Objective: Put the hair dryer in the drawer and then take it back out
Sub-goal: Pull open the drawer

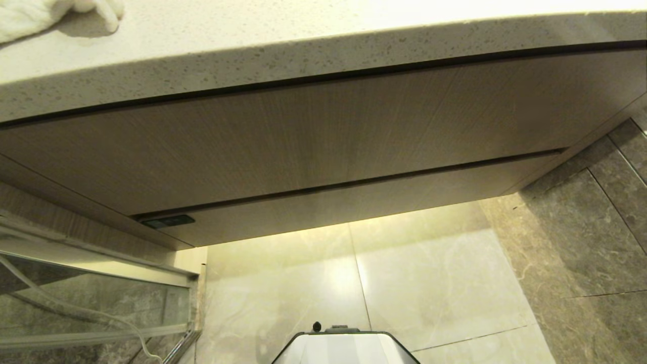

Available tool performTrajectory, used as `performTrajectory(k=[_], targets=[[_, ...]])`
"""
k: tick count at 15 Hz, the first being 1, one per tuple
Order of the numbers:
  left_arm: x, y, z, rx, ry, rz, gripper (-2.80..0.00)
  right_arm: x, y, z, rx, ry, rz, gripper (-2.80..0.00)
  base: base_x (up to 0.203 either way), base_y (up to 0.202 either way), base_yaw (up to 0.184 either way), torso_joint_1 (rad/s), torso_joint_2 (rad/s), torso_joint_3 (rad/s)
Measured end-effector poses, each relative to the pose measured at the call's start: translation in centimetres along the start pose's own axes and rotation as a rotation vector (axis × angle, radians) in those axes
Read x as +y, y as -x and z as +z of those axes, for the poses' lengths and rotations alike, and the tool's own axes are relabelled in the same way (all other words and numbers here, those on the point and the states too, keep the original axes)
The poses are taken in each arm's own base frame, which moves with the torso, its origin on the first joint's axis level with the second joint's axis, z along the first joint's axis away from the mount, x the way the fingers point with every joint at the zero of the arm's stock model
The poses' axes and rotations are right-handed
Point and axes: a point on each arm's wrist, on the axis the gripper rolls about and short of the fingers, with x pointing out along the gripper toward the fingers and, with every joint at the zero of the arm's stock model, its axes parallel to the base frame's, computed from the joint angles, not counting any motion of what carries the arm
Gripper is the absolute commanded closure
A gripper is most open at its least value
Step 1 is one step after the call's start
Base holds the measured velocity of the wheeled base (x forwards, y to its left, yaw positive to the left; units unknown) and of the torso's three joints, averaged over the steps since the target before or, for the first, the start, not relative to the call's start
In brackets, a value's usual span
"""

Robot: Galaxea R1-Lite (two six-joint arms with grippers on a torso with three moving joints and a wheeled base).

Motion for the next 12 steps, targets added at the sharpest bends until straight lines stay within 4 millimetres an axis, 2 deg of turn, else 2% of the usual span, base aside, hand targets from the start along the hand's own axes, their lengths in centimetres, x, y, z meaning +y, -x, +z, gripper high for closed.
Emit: performTrajectory(k=[2,5,8,10,12], targets=[[0.0,0.0,0.0,0.0,0.0,0.0,0.0,-0.6,-3.8,3.1,0.187,0.023,0.077,0.0,0.0,0.0,0.0,0.0,0.0,0.0],[0.0,0.0,0.0,-0.001,0.0,0.0,0.0,-1.4,-11.9,4.9,0.434,0.083,0.187,0.0,0.0,0.0,0.0,0.0,0.0,0.0],[0.0,0.0,0.0,0.0,0.0,0.0,0.0,-1.4,-19.8,4.4,0.57,0.12,0.285,0.0,0.0,0.0,0.0,0.0,0.0,0.0],[0.0,0.0,0.0,0.0,0.0,0.0,0.0,-1.0,-23.3,3.9,0.585,0.15,0.332,0.0,0.0,0.0,0.0,0.0,0.0,0.0],[0.0,0.0,0.0,0.0,0.0,0.0,0.0,-0.6,-25.9,2.9,0.615,0.18,0.359,0.0,0.0,0.0,0.0,0.0,0.0,0.0]])
